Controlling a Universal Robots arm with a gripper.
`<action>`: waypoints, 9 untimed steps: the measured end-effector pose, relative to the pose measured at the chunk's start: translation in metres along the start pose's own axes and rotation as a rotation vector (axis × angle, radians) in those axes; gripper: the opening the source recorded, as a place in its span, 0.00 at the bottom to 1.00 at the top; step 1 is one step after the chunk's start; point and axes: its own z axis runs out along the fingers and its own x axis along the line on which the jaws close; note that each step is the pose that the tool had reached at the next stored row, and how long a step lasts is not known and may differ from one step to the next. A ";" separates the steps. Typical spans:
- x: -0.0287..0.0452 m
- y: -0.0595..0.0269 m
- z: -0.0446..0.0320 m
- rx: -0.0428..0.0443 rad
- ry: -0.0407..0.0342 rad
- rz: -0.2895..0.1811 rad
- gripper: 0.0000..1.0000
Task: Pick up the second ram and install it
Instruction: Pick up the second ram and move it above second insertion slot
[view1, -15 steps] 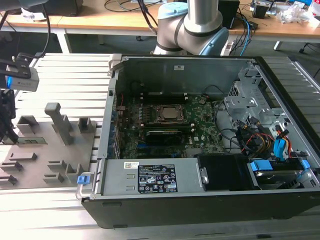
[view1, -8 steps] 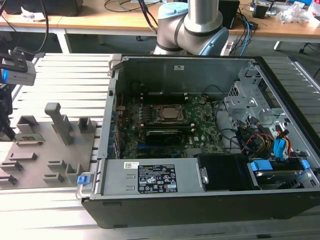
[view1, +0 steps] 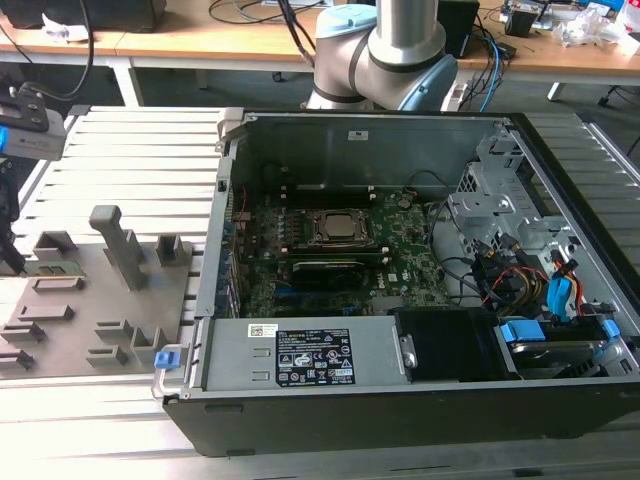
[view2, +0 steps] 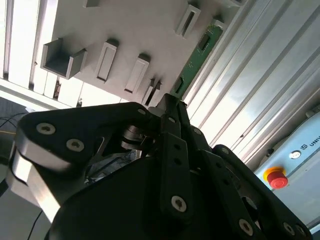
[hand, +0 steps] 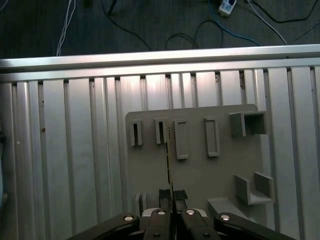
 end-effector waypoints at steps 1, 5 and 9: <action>0.0000 0.0000 -0.0010 0.0000 0.0000 0.000 0.13; -0.0002 0.0003 -0.0071 0.0000 0.0000 0.000 0.13; -0.0003 0.0006 -0.0129 0.0000 0.0000 0.000 0.13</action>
